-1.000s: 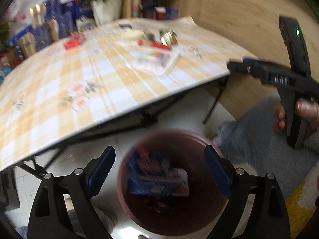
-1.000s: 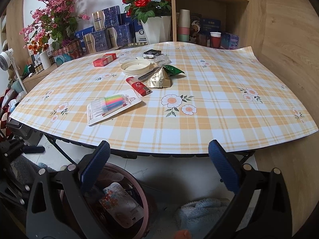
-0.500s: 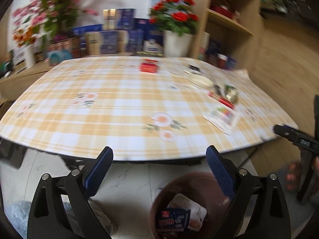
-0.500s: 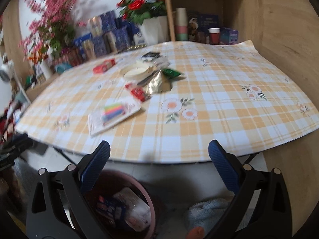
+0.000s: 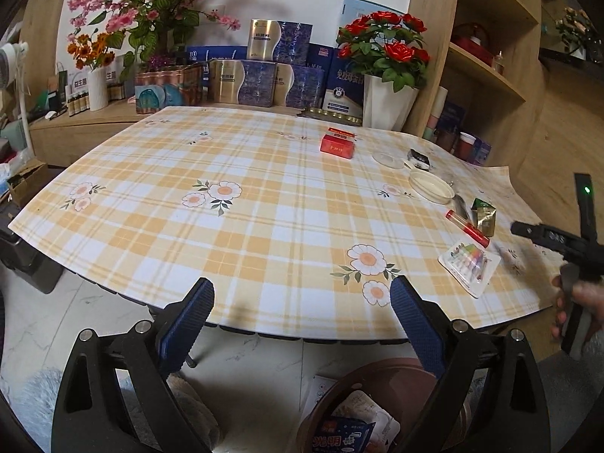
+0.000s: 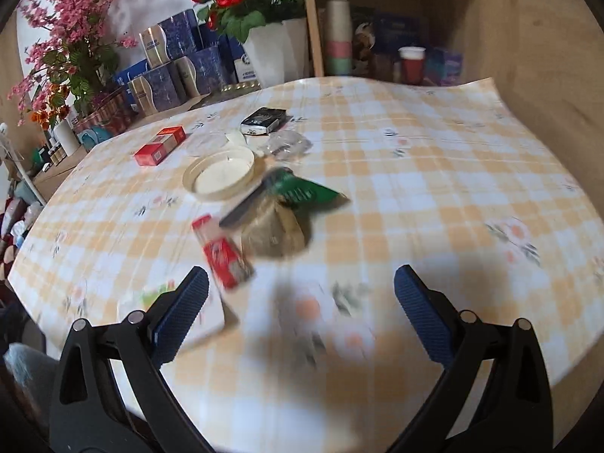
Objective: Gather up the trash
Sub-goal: 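Grasp the gold-and-green snack wrapper with the right tool, then grasp the red Double Happiness cigarette pack with the left tool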
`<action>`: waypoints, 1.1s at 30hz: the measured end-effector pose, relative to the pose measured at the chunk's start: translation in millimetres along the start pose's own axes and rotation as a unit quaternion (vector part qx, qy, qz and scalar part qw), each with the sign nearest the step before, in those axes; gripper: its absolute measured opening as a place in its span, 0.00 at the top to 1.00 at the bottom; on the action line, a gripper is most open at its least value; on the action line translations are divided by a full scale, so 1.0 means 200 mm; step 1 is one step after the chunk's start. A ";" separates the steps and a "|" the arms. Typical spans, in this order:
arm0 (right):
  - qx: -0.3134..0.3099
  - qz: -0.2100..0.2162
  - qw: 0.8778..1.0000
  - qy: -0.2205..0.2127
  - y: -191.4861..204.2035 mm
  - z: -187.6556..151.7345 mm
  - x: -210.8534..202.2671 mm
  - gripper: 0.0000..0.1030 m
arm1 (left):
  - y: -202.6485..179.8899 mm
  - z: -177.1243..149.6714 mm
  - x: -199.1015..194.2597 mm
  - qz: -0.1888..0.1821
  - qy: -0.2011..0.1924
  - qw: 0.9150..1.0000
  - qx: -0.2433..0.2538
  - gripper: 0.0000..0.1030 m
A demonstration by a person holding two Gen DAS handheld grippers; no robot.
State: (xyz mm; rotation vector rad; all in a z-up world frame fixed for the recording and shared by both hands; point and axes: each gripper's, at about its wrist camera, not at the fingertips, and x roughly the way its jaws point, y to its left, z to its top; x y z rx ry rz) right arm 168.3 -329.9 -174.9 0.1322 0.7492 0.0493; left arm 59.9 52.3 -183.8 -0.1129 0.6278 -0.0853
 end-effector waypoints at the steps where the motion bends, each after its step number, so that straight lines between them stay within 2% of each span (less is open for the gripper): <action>1: 0.000 0.004 1.000 0.004 0.01 0.04 0.04 0.06 | 0.00 0.00 0.00 0.002 0.000 1.000 0.004 0.11; 6: -0.004 0.003 1.000 0.014 0.03 0.19 0.19 0.07 | -0.02 -0.01 0.03 0.006 0.005 1.000 0.016 0.11; 9: -0.003 -0.006 0.999 0.045 0.03 0.22 0.28 0.18 | -0.01 -0.01 0.05 0.007 0.009 1.000 0.015 0.11; 11: 0.008 -0.002 0.998 0.066 0.01 0.22 0.33 0.19 | -0.01 -0.01 0.06 0.008 0.012 1.000 0.013 0.11; 14: 0.010 -0.003 0.998 0.070 0.01 0.21 0.35 0.36 | -0.02 -0.02 0.07 0.007 0.016 1.000 0.014 0.11; 16: 0.002 -0.003 0.998 0.067 0.01 0.20 0.35 0.64 | -0.02 -0.02 0.08 0.006 0.018 1.000 0.017 0.11; 20: -0.001 0.007 0.999 0.040 0.01 0.19 0.32 0.69 | -0.04 -0.03 0.09 0.005 0.019 0.999 0.025 0.11; 27: -0.035 0.033 0.997 -0.053 0.07 0.14 0.15 0.71 | -0.04 0.00 0.10 -0.001 0.026 0.999 0.024 0.11; 31: -0.051 0.036 0.996 -0.061 0.09 0.13 0.14 0.71 | -0.04 0.10 0.11 -0.004 0.024 0.999 0.024 0.11; 33: -0.051 0.037 0.996 -0.059 0.09 0.14 0.14 0.71 | -0.05 0.19 0.15 -0.018 0.029 0.999 0.022 0.09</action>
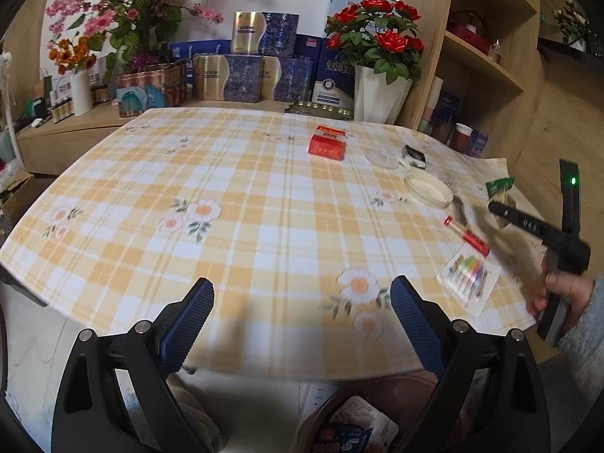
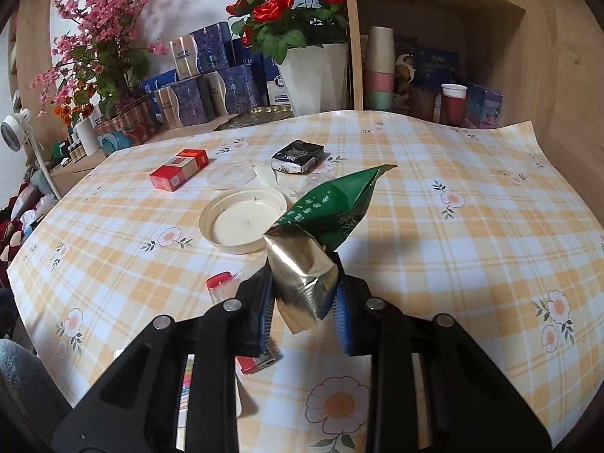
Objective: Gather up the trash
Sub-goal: 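Grasp the red Double Happiness cigarette pack with the left tool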
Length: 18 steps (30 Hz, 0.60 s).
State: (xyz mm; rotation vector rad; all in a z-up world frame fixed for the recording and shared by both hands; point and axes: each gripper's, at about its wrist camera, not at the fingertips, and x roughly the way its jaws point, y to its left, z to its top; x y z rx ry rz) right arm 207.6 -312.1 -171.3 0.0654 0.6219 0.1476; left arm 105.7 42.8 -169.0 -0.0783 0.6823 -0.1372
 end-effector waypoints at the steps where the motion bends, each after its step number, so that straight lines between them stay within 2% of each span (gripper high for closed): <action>1: 0.002 0.001 1.000 0.000 0.00 0.00 0.00 0.71 | -0.01 0.04 0.02 -0.005 0.000 1.000 0.001 0.07; 6: 0.017 0.005 1.000 0.000 -0.02 0.00 0.00 0.71 | -0.07 0.30 0.16 -0.021 0.000 0.999 0.045 0.06; 10: 0.032 0.008 0.999 -0.004 -0.05 -0.01 0.00 0.71 | -0.11 0.53 0.40 -0.048 0.016 0.996 0.067 0.06; 13: 0.038 0.011 0.999 -0.002 -0.06 -0.01 0.00 0.71 | -0.13 0.70 0.64 -0.041 0.033 0.995 0.087 0.06; 18: 0.039 0.008 0.999 -0.004 -0.06 -0.01 -0.01 0.71 | -0.14 0.89 1.04 0.017 0.051 0.990 0.127 0.06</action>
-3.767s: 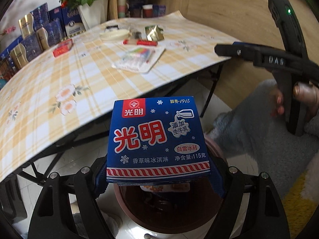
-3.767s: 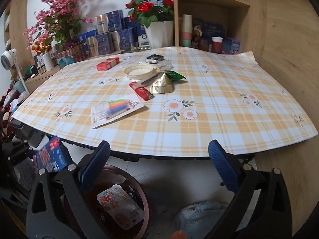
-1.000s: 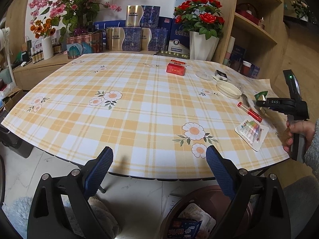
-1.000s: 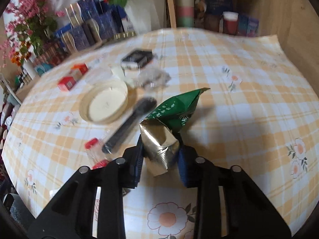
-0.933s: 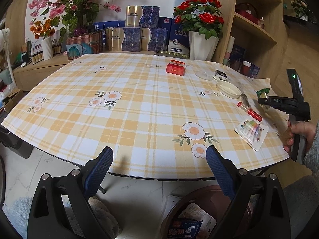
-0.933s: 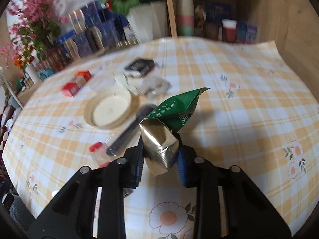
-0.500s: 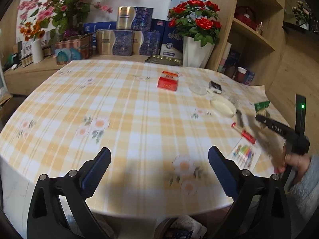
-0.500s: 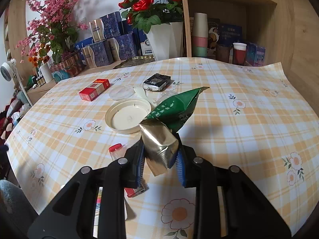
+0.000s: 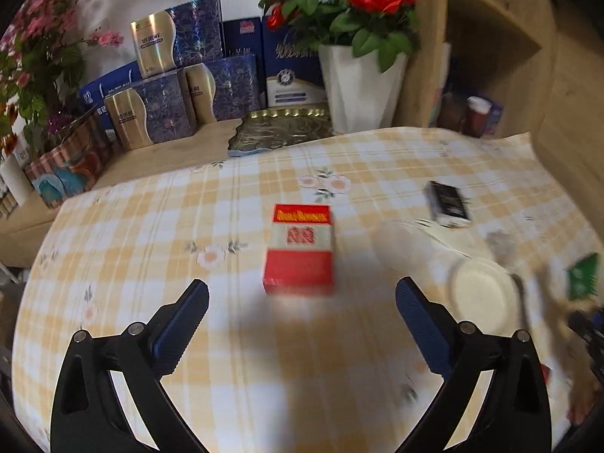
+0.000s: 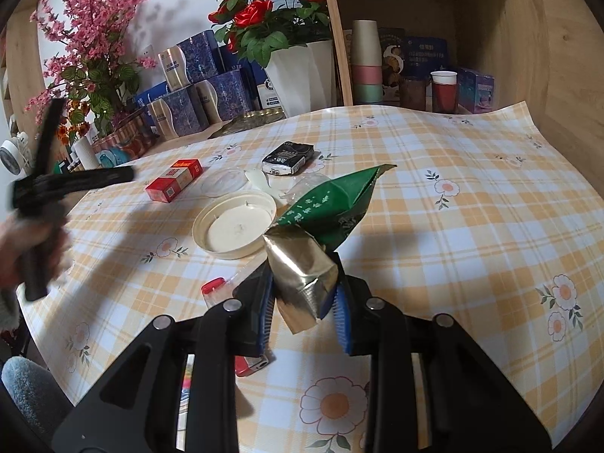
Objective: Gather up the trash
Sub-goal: 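Grasp the red Double Happiness cigarette pack with the left tool, then carry the snack wrapper and cigarette pack over the bin with both tools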
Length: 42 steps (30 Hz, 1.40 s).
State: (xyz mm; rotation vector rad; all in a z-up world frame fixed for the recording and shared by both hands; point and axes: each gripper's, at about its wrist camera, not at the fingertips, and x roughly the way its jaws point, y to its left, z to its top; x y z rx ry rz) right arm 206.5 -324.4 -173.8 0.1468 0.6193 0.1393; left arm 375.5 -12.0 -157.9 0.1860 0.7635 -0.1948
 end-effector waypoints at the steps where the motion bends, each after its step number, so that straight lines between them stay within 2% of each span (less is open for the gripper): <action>1: 0.001 0.001 1.000 -0.001 0.00 0.00 0.00 0.71 | 0.00 0.03 0.06 0.010 0.003 1.000 0.002 0.06; 6: 0.013 0.006 1.000 0.002 -0.03 0.00 0.00 0.71 | -0.04 0.11 0.30 0.041 0.029 0.998 0.046 0.06; 8: 0.016 0.008 1.000 0.005 -0.03 0.00 0.01 0.71 | -0.06 0.12 0.38 0.055 0.042 0.996 0.055 0.16; 10: 0.019 0.010 1.000 0.008 -0.04 0.01 0.02 0.71 | -0.05 0.11 0.44 0.049 0.071 0.995 0.053 0.45; 15: 0.018 0.011 1.000 0.008 -0.04 0.01 0.02 0.71 | -0.03 0.06 0.37 0.020 0.075 0.995 0.055 0.46; 20: 0.011 0.009 1.000 0.006 -0.03 0.00 0.01 0.71 | -0.03 -0.04 0.11 -0.026 0.056 0.997 0.037 0.46; 29: -0.044 -0.018 0.999 -0.010 0.08 0.00 -0.06 0.71 | -0.19 -0.33 -0.64 -0.096 -0.002 0.995 0.023 0.46; 36: -0.073 0.028 0.997 -0.030 0.24 -0.09 -0.38 0.71 | -0.32 -0.64 -1.12 -0.125 -0.041 0.991 0.015 0.46; 42: -0.094 0.072 0.993 -0.013 0.39 -0.29 -0.61 0.71 | -0.40 -0.88 -1.35 -0.137 -0.065 0.988 0.020 0.46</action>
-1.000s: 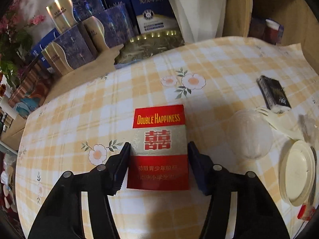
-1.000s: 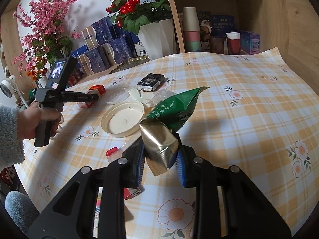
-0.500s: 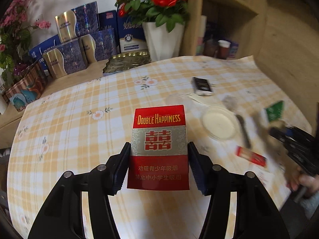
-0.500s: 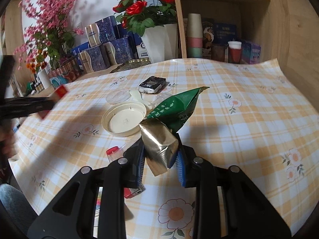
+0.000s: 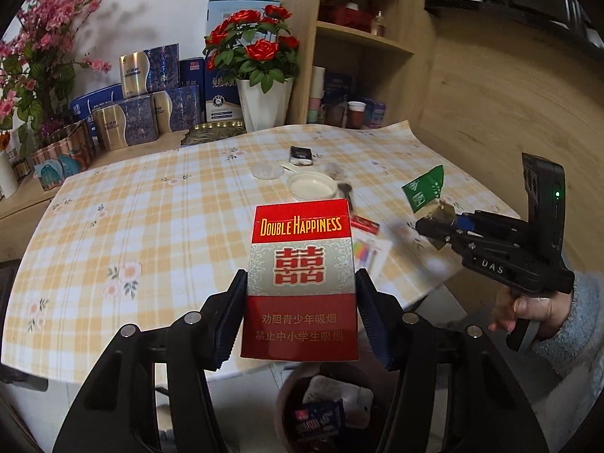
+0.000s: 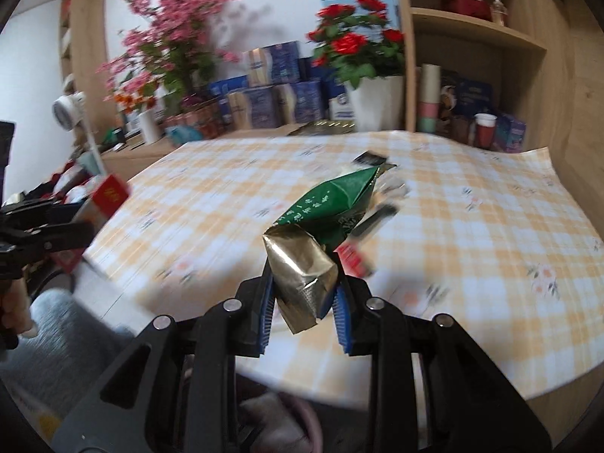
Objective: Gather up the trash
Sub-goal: 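Carry the snack wrapper and cigarette pack over the bin with both tools, then open the right tool to drop the snack wrapper into the bin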
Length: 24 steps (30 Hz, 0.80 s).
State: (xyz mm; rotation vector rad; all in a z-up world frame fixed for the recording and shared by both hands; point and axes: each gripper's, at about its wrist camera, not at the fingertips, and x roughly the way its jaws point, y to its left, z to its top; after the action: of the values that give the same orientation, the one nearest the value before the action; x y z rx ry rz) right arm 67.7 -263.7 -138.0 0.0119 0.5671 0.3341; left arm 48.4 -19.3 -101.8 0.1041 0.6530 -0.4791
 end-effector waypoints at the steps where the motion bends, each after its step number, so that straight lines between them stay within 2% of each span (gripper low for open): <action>1: -0.005 0.008 1.000 0.009 0.04 -0.04 -0.03 0.71 | -0.01 -0.03 -0.02 -0.001 0.000 1.000 0.000 0.46; 4: -0.008 0.028 0.999 0.034 0.11 -0.12 -0.07 0.71 | -0.03 -0.11 -0.07 -0.002 0.003 1.000 -0.004 0.46; 7: 0.001 0.067 0.995 0.069 0.17 -0.21 -0.11 0.71 | -0.03 -0.18 -0.11 -0.001 0.008 1.000 -0.015 0.46; 14: -0.005 0.127 0.980 0.151 0.26 -0.36 -0.11 0.71 | -0.01 -0.28 -0.17 0.005 0.016 0.999 -0.033 0.46; 17: -0.014 0.140 0.972 0.186 0.30 -0.39 -0.06 0.71 | 0.00 -0.28 -0.17 0.006 0.016 0.999 -0.038 0.46; 21: -0.024 0.133 0.965 0.225 0.33 -0.44 0.02 0.71 | 0.00 -0.27 -0.17 0.004 0.013 0.999 -0.037 0.46; 23: -0.025 0.126 0.966 0.225 0.33 -0.45 0.03 0.66 | 0.00 -0.28 -0.16 0.006 0.011 0.999 -0.032 0.46; 24: -0.023 0.119 0.968 0.221 0.33 -0.44 0.04 0.48 | -0.01 -0.28 -0.16 0.008 0.010 1.000 -0.027 0.46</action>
State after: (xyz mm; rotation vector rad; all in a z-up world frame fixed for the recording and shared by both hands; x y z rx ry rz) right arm 6.4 -206.4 -210.1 -0.0401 1.0049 0.5918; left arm -6.2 5.5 -126.5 0.0637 0.6828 -0.4445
